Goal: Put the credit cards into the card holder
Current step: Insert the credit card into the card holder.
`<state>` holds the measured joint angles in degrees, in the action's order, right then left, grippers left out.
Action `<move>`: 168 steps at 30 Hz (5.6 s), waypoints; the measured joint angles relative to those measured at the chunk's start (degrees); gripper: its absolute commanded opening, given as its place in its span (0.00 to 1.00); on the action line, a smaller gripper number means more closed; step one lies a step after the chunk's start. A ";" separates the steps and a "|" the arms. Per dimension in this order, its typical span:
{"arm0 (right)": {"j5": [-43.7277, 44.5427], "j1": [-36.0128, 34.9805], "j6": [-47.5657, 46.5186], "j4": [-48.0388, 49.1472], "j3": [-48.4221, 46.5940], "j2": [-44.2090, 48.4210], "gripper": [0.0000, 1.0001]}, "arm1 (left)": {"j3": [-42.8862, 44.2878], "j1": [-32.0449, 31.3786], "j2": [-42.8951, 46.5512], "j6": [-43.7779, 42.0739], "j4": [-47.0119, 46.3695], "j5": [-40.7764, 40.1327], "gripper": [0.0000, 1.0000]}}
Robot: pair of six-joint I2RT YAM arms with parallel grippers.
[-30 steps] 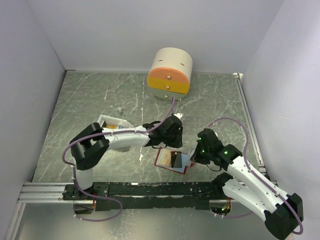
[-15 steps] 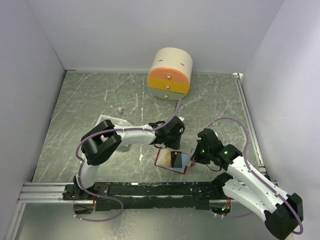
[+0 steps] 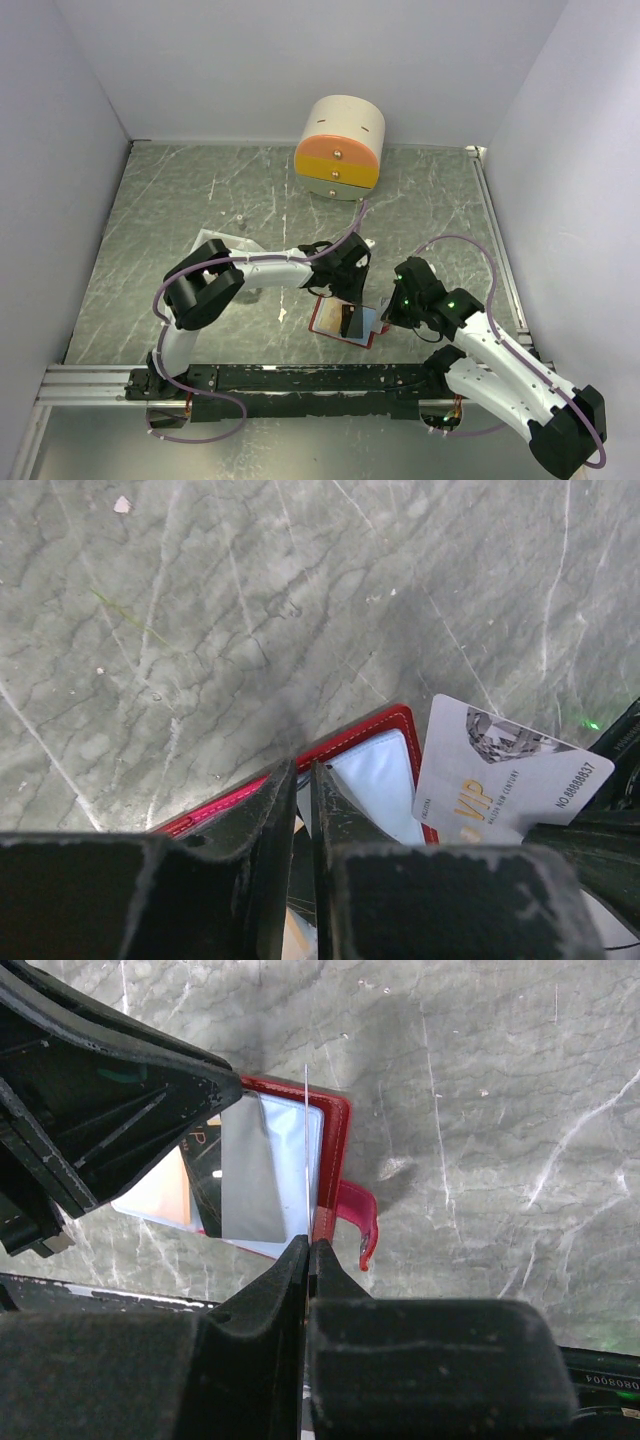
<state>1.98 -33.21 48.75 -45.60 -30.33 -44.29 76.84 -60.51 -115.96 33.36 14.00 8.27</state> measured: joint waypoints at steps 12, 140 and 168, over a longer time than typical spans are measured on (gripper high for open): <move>0.02 0.00 0.00 0.09 0.00 -0.15 0.00 | -0.17 0.04 0.00 -1.64 -2.60 5.84 0.25; 0.87 0.04 -0.55 15.78 2.12 -9.46 0.00 | -21.70 2.95 18.69 9.88 2.91 -14.58 0.37; -0.48 0.07 -0.55 23.28 4.31 -10.93 0.00 | -37.46 0.92 26.60 25.68 -22.97 -1.57 0.40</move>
<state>1.50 -33.15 48.21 -22.33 -26.02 -55.22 39.38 -59.59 -89.36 59.05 -8.97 6.70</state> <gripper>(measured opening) 0.006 0.399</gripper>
